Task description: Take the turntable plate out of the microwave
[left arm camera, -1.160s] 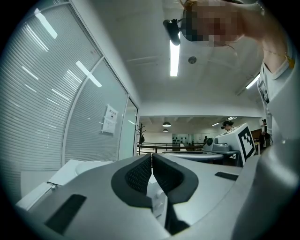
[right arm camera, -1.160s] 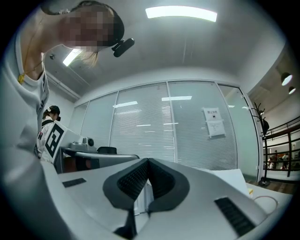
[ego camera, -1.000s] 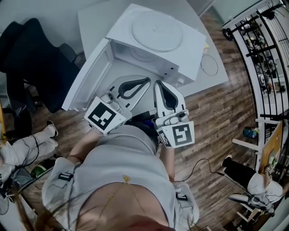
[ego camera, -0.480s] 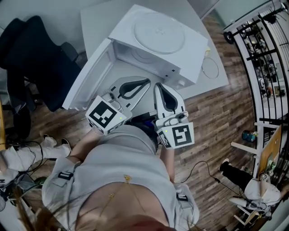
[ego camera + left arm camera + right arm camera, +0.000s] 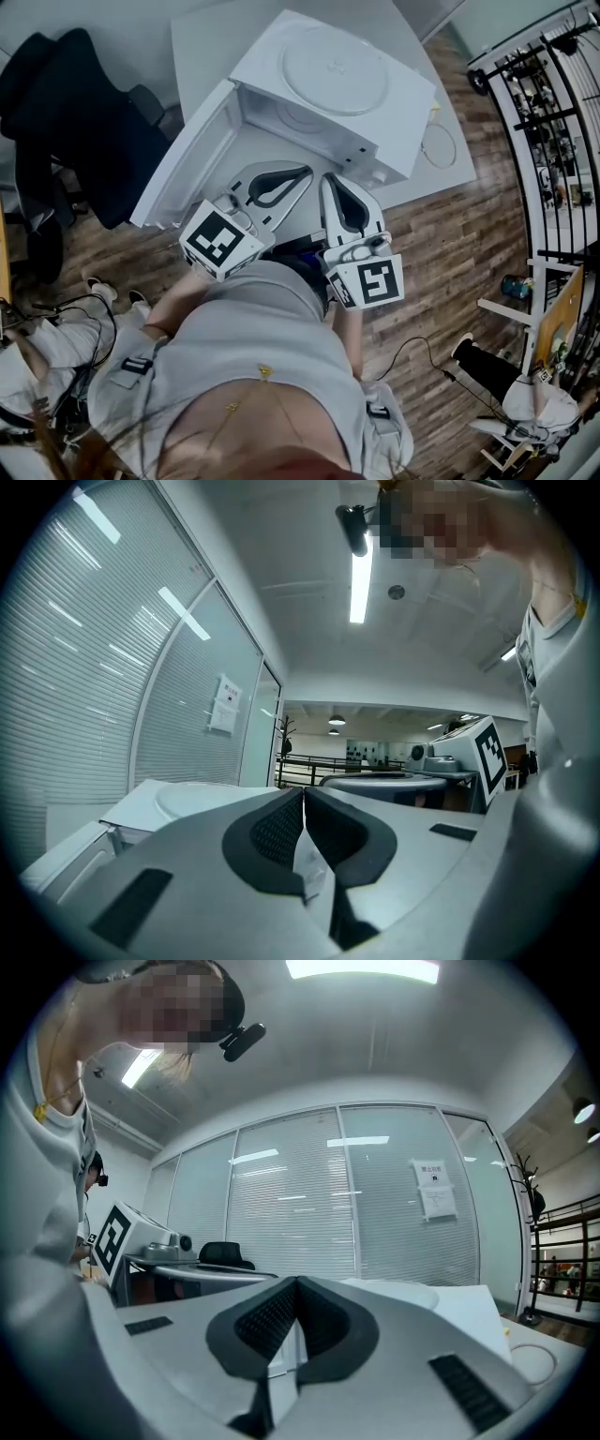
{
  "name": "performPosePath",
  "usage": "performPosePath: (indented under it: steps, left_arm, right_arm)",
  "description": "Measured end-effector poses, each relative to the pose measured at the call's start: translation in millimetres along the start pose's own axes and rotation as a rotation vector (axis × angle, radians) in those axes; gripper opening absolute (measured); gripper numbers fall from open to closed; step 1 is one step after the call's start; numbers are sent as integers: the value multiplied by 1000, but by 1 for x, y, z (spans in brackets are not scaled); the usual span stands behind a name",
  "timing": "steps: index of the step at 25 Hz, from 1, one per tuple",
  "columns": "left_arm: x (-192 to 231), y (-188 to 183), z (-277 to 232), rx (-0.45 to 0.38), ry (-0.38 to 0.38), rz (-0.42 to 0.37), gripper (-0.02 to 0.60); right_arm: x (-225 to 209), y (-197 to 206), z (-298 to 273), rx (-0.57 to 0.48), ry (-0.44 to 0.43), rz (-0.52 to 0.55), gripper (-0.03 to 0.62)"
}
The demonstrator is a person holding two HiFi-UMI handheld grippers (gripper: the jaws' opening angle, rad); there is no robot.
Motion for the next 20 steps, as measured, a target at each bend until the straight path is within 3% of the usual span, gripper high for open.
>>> performPosePath:
  steps: [20]
  left_arm:
    - [4, 5, -4, 16, 12, 22, 32]
  right_arm:
    - [-3, 4, -6, 26, -15, -6, 15]
Point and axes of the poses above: the fingertips, and each gripper's own axes: z backward along the fingers, x to its left, y out of its underside, the point moved 6 cm from there along z, backward along the fingers, and after that the axes turned 5 degrees about -z, right-handed, at the moved point
